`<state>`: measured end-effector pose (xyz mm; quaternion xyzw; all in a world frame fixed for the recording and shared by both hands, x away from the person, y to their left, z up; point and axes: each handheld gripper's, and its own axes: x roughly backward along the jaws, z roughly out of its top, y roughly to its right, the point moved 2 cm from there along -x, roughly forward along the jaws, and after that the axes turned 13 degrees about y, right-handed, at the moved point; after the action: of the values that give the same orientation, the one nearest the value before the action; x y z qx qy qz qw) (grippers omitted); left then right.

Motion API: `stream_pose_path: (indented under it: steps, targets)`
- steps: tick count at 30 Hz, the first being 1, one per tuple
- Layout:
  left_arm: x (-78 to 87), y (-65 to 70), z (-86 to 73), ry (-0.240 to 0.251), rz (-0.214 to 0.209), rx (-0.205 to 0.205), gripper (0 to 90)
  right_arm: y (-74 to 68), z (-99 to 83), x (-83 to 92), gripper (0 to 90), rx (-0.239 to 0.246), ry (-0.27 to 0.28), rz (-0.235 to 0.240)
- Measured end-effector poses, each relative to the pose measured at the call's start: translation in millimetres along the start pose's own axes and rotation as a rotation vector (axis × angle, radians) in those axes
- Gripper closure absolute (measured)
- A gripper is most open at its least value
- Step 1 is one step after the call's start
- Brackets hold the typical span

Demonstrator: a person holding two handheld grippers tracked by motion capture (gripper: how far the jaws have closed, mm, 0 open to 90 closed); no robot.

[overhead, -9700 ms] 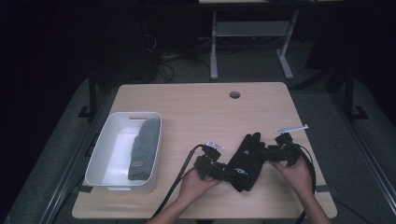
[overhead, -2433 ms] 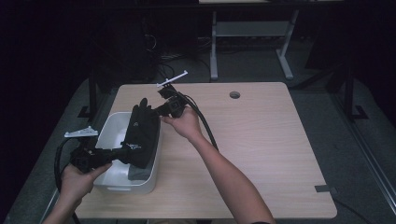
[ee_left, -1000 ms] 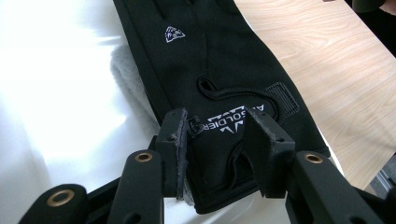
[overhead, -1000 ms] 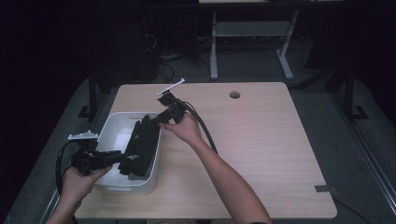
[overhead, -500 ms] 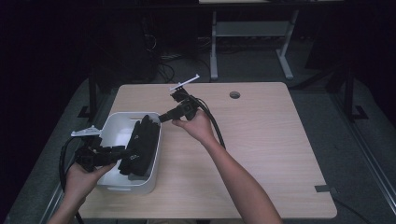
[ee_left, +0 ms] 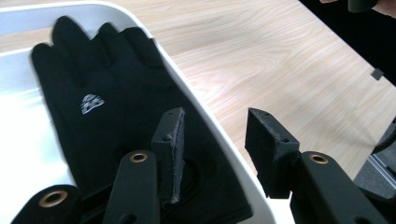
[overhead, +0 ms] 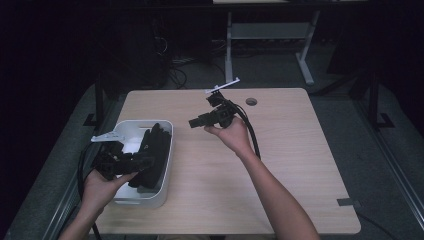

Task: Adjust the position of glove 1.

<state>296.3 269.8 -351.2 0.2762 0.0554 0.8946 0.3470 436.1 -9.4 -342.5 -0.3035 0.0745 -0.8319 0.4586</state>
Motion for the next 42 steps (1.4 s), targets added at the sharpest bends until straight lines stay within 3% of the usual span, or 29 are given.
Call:
stream_pose_path:
  steps: [10, 42]
  targets:
    - [-13.2, 14.1, 6.7, 0.006, -0.044, -0.002, 56.0, 9.5, -3.6, 22.3, 45.7, -0.008, 0.028, -0.02]
    - [-35.3, 35.6, 13.7, -0.01, -0.086, -0.031, 52.0, 34.9, -19.2, 75.4, 41.1, -0.053, 0.066, -0.084]
